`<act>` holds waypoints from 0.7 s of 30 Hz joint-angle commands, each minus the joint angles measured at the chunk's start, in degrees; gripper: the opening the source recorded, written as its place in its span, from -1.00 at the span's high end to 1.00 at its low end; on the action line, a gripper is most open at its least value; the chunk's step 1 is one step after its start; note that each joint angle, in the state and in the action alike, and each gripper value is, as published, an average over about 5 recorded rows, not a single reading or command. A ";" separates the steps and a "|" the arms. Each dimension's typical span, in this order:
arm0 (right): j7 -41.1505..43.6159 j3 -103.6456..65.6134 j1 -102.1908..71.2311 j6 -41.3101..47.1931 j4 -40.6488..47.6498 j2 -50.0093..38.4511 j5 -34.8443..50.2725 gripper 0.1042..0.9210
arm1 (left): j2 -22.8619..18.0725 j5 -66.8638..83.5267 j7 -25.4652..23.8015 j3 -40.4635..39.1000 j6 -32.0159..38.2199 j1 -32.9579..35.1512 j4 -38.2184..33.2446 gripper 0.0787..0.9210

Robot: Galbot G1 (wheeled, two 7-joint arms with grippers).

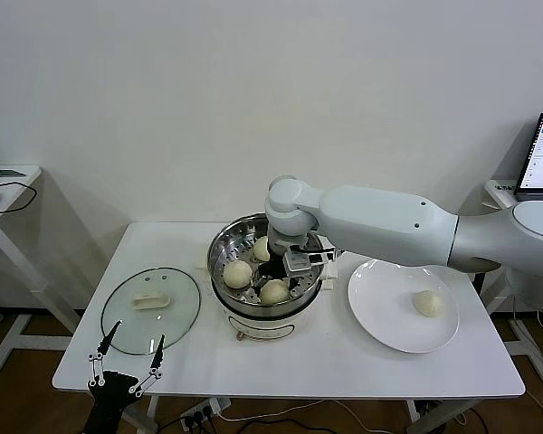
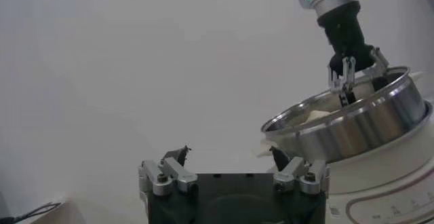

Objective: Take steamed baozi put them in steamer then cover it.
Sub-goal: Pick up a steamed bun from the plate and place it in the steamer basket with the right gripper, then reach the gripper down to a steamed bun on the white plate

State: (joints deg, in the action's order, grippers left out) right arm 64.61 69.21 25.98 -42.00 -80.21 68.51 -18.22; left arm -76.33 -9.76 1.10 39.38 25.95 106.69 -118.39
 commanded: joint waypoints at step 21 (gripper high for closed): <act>6.31 -10.72 3.51 44.39 10.61 -31.52 35.63 -0.76 | 0.80 -0.14 0.06 -1.43 -0.82 -1.37 0.77 -0.77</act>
State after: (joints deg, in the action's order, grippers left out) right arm 68.68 61.01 29.33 -23.27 -77.57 53.06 -1.42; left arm -75.64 -9.83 1.14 38.08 25.23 105.40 -117.64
